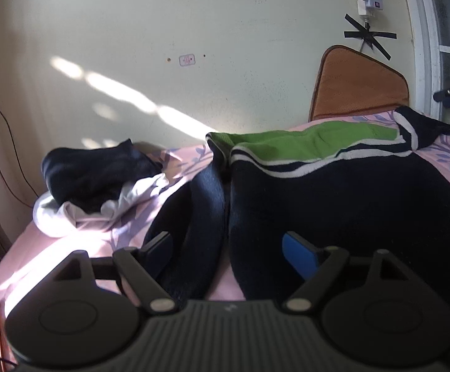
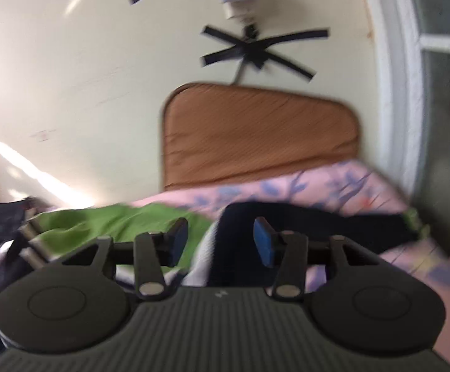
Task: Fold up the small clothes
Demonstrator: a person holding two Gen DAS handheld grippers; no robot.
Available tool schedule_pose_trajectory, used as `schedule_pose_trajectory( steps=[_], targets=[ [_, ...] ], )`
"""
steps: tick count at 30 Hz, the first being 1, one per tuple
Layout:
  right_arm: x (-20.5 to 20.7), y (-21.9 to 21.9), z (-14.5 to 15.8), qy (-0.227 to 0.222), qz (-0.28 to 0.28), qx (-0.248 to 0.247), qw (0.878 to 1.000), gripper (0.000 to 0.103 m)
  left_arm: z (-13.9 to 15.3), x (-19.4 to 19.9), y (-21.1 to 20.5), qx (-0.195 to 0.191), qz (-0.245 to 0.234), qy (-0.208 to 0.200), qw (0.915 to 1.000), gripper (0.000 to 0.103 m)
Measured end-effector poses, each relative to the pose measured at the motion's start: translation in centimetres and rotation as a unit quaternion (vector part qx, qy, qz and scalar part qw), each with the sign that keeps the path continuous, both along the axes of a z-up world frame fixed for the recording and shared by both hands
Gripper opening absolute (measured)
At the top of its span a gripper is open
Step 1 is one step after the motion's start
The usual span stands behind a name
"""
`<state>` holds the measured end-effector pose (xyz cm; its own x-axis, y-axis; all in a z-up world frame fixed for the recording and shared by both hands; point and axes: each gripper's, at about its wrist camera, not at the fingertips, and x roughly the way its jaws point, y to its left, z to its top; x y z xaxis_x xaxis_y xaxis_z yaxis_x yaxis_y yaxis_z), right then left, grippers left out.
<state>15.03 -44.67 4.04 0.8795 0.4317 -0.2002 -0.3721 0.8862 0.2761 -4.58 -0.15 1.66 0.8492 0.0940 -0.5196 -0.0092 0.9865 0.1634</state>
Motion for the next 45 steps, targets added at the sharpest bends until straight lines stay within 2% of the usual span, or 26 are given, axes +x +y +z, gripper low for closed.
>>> schedule_pose_trajectory(
  steps=[2, 4, 5, 7, 9, 10, 12, 14, 18, 21, 22, 24, 25, 27, 28, 30, 33, 35, 36, 38, 39, 40, 41, 42, 43, 45],
  targets=[
    [-2.8, 1.0, -2.9, 0.032, 0.07, 0.02, 0.997, 0.053, -0.1, -0.6, 0.7, -0.024, -0.004, 0.021, 0.9995, 0.08],
    [-5.2, 2.2, -5.6, 0.061, 0.123, 0.015, 0.99, 0.055, -0.3, -0.7, 1.3, -0.052, -0.002, 0.046, 0.9976, 0.076],
    [-6.6, 2.7, -6.7, 0.066, 0.139, 0.012, 0.988, 0.056, -0.4, -0.7, 1.5, -0.062, 0.0, 0.058, 0.9964, 0.071],
    [-8.5, 3.7, -8.4, 0.084, 0.16, 0.006, 0.984, 0.058, -0.8, -0.7, 1.5, -0.067, 0.002, 0.079, 0.9946, 0.056],
    [-9.9, 5.2, -9.5, 0.084, 0.153, -0.022, 0.984, 0.059, -1.3, -0.6, 1.1, -0.062, -0.008, 0.095, 0.9935, 0.022],
    [-10.7, 6.3, -9.5, 0.068, 0.142, -0.033, 0.987, 0.046, -1.5, -0.6, 0.7, -0.062, -0.015, 0.102, 0.9927, 0.015],
    [-11.7, 7.9, -9.7, 0.057, 0.153, -0.043, 0.986, 0.008, -1.5, -0.9, -0.2, -0.05, -0.022, 0.099, 0.9936, 0.01],
    [-10.9, 8.4, -9.0, 0.046, 0.148, -0.037, 0.987, 0.008, -0.9, -1.3, -0.8, -0.048, -0.031, 0.094, 0.994, 0.01],
    [-10.8, 4.3, -6.1, 0.008, 0.102, -0.01, 0.995, 0.007, 1.3, -3.3, -1.5, -0.076, -0.071, 0.081, 0.9912, 0.009],
    [-11.9, 0.7, -3.9, -0.032, 0.053, -0.016, 0.998, 0.008, 2.1, -5.1, -2.8, -0.102, -0.131, 0.083, 0.9826, 0.01],
    [-12.1, 0.0, -3.6, -0.03, 0.055, -0.021, 0.998, 0.008, 1.9, -5.5, -3.6, -0.088, -0.144, 0.088, 0.9818, 0.013],
    [-11.5, -0.4, -3.7, 0.003, 0.092, -0.046, 0.995, 0.015, 1.1, -5.8, -4.4, -0.051, -0.144, 0.092, 0.984, 0.023],
    [-11.3, -0.4, -4.1, 0.012, 0.09, -0.067, 0.994, 0.031, 0.9, -5.7, -4.0, -0.048, -0.135, 0.093, 0.9853, 0.027],
    [-11.0, -0.2, -4.5, 0.013, 0.038, -0.104, 0.994, 0.058, 1.1, -5.7, -2.2, -0.058, -0.099, 0.087, 0.9895, 0.05],
    [-10.9, -0.5, -4.5, 0.007, 0.016, -0.103, 0.995, 0.058, 1.5, -5.7, -1.3, -0.059, -0.076, 0.077, 0.9924, 0.051],
    [-10.5, -1.2, -4.0, -0.002, 0.011, -0.07, 0.997, 0.058, 2.1, -5.6, 0.2, -0.035, -0.017, 0.058, 0.9976, 0.052],
    [-10.4, -1.3, -3.2, -0.025, 0.046, -0.031, 0.998, 0.058, 1.8, -4.3, 2.1, -0.002, 0.059, 0.061, 0.9964, 0.056],
    [-10.4, 0.5, -3.0, -0.026, 0.092, -0.04, 0.995, 0.058, 1.3, -3.1, 3.8, -0.016, 0.088, 0.076, 0.9931, 0.059],
    [-10.6, 1.6, -3.0, -0.026, 0.11, -0.054, 0.992, 0.058, 1.1, -2.5, 4.3, -0.03, 0.096, 0.079, 0.9918, 0.064],
    [-11.0, 2.9, -3.3, -0.03, 0.124, -0.081, 0.988, 0.059, 0.7, -1.1, 5.6, -0.055, 0.111, 0.086, 0.9886, 0.073],
    [-11.1, 2.9, -3.5, -0.028, 0.118, -0.086, 0.989, 0.062, 0.5, -0.6, 5.8, -0.059, 0.114, 0.087, 0.9879, 0.072],
    [-11.1, 2.4, -3.8, -0.02, 0.105, -0.083, 0.991, 0.068, 0.2, -0.1, 6.0, -0.06, 0.115, 0.088, 0.9877, 0.07],
    [-11.1, 1.6, -4.1, -0.008, 0.093, -0.075, 0.993, 0.072, -0.1, 0.4, 6.0, -0.057, 0.111, 0.089, 0.9881, 0.061],
    [-11.2, 0.9, -4.5, 0.004, 0.082, -0.066, 0.994, 0.074, -0.4, 0.8, 6.0, -0.053, 0.104, 0.091, 0.989, 0.047],
    [-11.3, 0.1, -4.9, 0.015, 0.074, -0.058, 0.995, 0.075, -0.7, 1.1, 5.7, -0.046, 0.095, 0.094, 0.9899, 0.04],
    [-12.1, -0.9, -6.0, 0.037, 0.062, -0.052, 0.996, 0.075, -1.3, 2.0, 5.5, -0.03, 0.09, 0.097, 0.9908, 0.006]
  ],
)
